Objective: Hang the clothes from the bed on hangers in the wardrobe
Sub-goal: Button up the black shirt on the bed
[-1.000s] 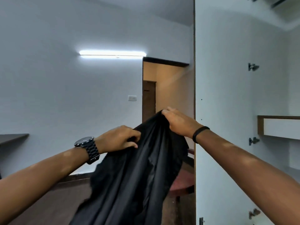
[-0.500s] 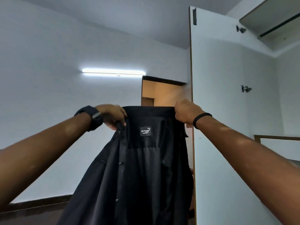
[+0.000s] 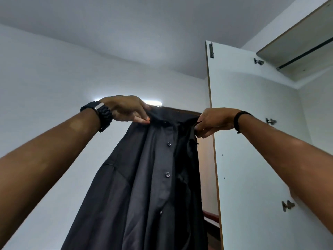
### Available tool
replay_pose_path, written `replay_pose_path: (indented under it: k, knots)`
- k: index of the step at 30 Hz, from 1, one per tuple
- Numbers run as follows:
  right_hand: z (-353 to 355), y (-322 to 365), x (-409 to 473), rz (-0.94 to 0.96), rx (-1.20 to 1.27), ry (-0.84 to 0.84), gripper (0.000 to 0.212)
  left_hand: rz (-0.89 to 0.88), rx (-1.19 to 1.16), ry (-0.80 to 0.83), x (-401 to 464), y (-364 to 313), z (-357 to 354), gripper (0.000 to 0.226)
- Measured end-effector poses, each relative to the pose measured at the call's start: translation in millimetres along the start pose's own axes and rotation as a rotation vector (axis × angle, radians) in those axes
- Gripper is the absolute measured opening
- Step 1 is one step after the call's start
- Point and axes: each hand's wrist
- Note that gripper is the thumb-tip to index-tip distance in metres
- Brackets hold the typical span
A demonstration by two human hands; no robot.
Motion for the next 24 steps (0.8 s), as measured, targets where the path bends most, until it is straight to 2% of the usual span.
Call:
replay_pose_path:
  k: [1,4,7,11,12,15,17,20,24]
  knots:
    - [5.2,1.3,-1.4,0.004,-0.06,-0.001,0.019,-0.036,0.103,-0.01,-0.5,-2.2,3.3,0.032]
    - [17.2,6.8,-6.2,0.035,-0.119,-0.025,0.022,-0.106,0.306,-0.073,-5.7,-11.1,9.6,0.009]
    - [22.2,11.9,-7.5,0.11,-0.03,-0.143,0.041,-0.141,0.411,-0.159,-6.5,-15.4,16.3,0.019]
    - [21.1,17.7,-7.3,0.274,-0.032,-0.589,0.051,-0.155,0.47,-0.221,-13.3,-20.5,29.1,0.028]
    - [21.8,19.9,-8.4,0.287,-0.03,-0.641,0.05,-0.155,0.472,-0.227,-15.8,-22.3,34.2,0.028]
    - [22.1,28.1,-11.6,0.252,-0.009,-0.516,0.048,-0.135,0.518,-0.285,-23.9,-28.5,46.6,0.036]
    - [21.6,36.0,-11.4,0.263,0.014,-0.527,0.049,-0.152,0.54,-0.349,-30.3,-35.6,49.4,0.039]
    - [24.8,53.2,-12.3,0.326,0.236,-0.563,0.046,-0.266,0.552,-0.45,-46.2,-56.7,47.1,0.039]
    - [43.1,89.1,-22.5,0.459,0.581,-0.548,0.041,-0.488,0.428,-0.589,-76.0,-109.1,55.1,0.033]
Point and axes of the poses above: each hand's wrist, its own x-axis towards the middle knuckle, its own z-axis out of the back of the hand, y = z × x, and after that the axes turned 6 degrees about z, right-handed
